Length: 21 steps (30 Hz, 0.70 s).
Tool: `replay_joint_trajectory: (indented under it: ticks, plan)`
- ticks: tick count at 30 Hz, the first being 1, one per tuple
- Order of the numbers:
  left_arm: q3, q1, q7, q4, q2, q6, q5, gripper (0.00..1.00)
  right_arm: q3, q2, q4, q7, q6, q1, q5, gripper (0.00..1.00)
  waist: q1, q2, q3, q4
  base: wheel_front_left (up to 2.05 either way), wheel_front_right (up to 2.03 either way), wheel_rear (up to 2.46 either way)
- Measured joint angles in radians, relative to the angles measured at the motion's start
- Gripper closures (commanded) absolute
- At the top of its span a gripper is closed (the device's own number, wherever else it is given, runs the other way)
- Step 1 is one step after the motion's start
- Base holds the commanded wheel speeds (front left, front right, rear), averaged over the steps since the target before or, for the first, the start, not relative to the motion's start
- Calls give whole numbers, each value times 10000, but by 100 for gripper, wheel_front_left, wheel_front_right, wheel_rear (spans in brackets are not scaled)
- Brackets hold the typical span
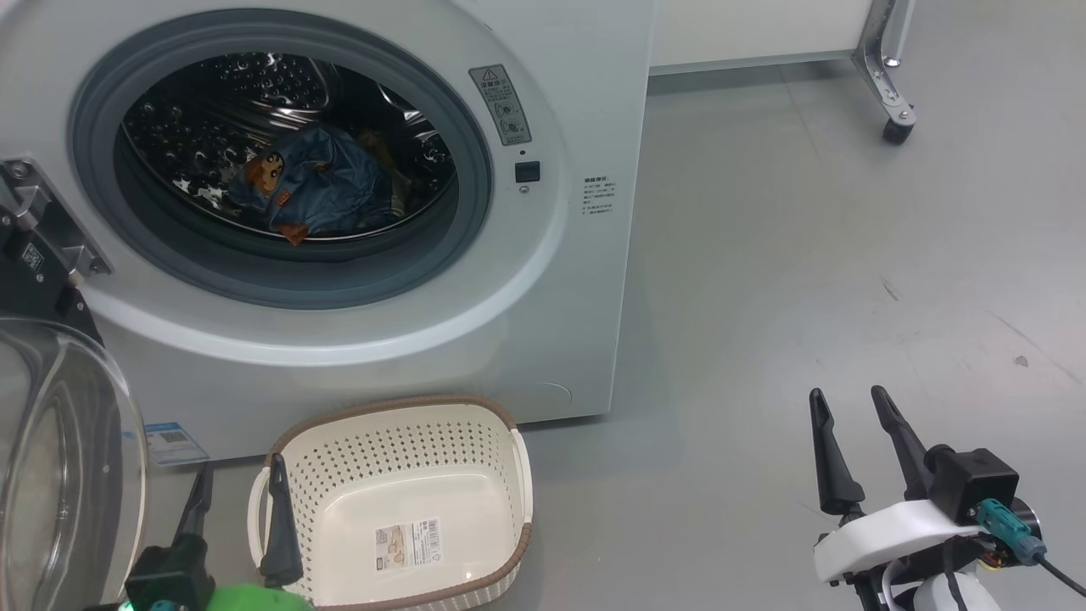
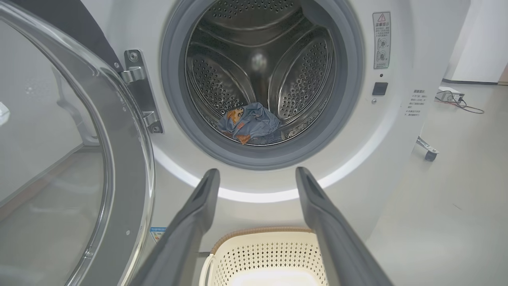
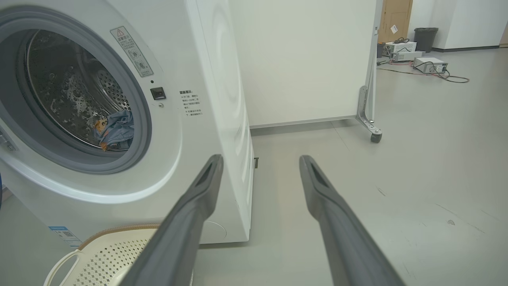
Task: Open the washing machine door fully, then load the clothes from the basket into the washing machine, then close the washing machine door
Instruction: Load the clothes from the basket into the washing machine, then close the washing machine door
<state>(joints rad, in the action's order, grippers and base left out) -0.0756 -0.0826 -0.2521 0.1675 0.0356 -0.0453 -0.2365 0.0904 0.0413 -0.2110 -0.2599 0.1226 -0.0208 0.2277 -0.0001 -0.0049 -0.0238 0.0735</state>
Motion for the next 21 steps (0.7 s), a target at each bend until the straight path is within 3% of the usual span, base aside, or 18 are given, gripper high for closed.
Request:
replay_joint_trajectory:
  ticks: [21]
  plan:
    - [-232, -244, 0, -251, 21, -171, -2, 0, 21, 6, 42, 0, 0, -83, 0, 0, 0, 0, -95, -116, -51, 51, 0]
